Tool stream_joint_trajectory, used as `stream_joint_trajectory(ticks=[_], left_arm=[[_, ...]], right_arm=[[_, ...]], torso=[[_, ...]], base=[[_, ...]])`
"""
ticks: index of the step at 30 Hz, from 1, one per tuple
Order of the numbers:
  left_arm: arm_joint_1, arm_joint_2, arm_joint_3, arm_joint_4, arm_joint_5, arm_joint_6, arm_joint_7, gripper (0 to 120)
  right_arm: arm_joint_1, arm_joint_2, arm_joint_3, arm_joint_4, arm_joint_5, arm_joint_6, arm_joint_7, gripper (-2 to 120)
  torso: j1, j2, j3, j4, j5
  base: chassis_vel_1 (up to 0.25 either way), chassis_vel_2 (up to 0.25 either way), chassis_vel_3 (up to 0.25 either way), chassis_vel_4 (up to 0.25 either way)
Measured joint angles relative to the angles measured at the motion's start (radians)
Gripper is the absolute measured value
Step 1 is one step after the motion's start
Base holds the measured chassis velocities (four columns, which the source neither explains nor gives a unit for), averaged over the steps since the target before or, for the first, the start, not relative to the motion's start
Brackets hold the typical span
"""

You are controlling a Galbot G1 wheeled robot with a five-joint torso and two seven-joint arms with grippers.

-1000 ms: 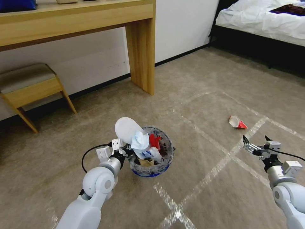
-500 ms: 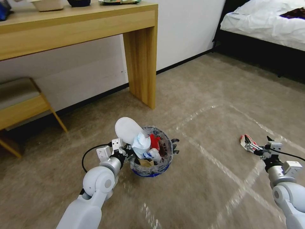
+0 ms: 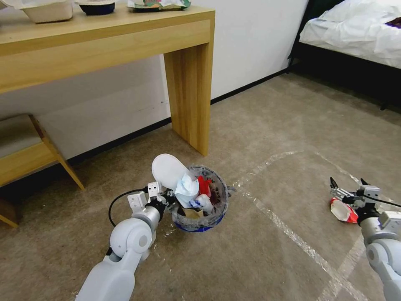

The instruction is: Pick up the trash bin and place the garbage on the floor into it.

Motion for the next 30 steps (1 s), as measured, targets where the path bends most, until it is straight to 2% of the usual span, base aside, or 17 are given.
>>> stream_joint_trajectory(ticks=[5,7,9,14,19,22,23,30], left_arm=[[-0.001,-0.004,0.001,0.000,0.001,0.003,-0.001,1],[-0.003,0.011,0.007,-0.006,-0.007,0.018,-0.011,1],[-0.004,0.018,0.010,-0.010,-0.013,0.023,-0.014,1],[-0.017,0.045,0.013,-0.024,-0.039,0.036,-0.021,1],[-0.033,0.042,0.012,-0.016,-0.043,0.036,-0.021,1],[-0.052,0.039,0.026,-0.001,-0.051,0.037,-0.021,1],[-0.077,0.030,0.045,0.024,-0.057,0.037,-0.019,1],[-0.093,0.020,0.042,0.047,-0.069,0.034,-0.014,1]], right_arm=[[0.000,-0.047,0.010,-0.028,0.012,-0.040,0.002,100],[0.000,-0.086,0.012,-0.047,0.024,-0.100,0.005,100],[0.000,-0.102,0.012,-0.056,0.028,-0.119,0.005,100],[0.035,-0.184,-0.049,-0.129,0.043,-0.186,-0.019,100],[0.085,-0.228,-0.109,-0.184,0.046,-0.205,-0.056,100],[0.091,-0.238,-0.114,-0.196,0.047,-0.212,-0.069,100],[0.090,-0.239,-0.112,-0.206,0.046,-0.214,-0.079,100],[0.092,-0.220,-0.121,-0.218,0.046,-0.212,-0.088,100]], torso=[[0.000,0.000,0.000,0.0004,-0.0001],[0.000,0.000,0.000,0.0006,-0.0002],[0.000,0.000,0.000,0.0005,-0.0002],[0.000,0.000,0.000,0.0004,-0.0002],[0.000,0.000,0.000,0.0008,0.0000],[0.000,0.000,0.000,0.0011,-0.0001],[0.000,0.000,0.000,0.0002,-0.0002],[0.000,0.000,0.000,0.0006,-0.0002]], base=[[0.000,0.000,0.000,0.000],[0.000,0.000,0.000,0.000],[0.000,0.000,0.000,0.000],[0.000,0.000,0.000,0.000],[0.000,0.000,0.000,0.000],[0.000,0.000,0.000,0.000],[0.000,0.000,0.000,0.000],[0.000,0.000,0.000,0.000]])
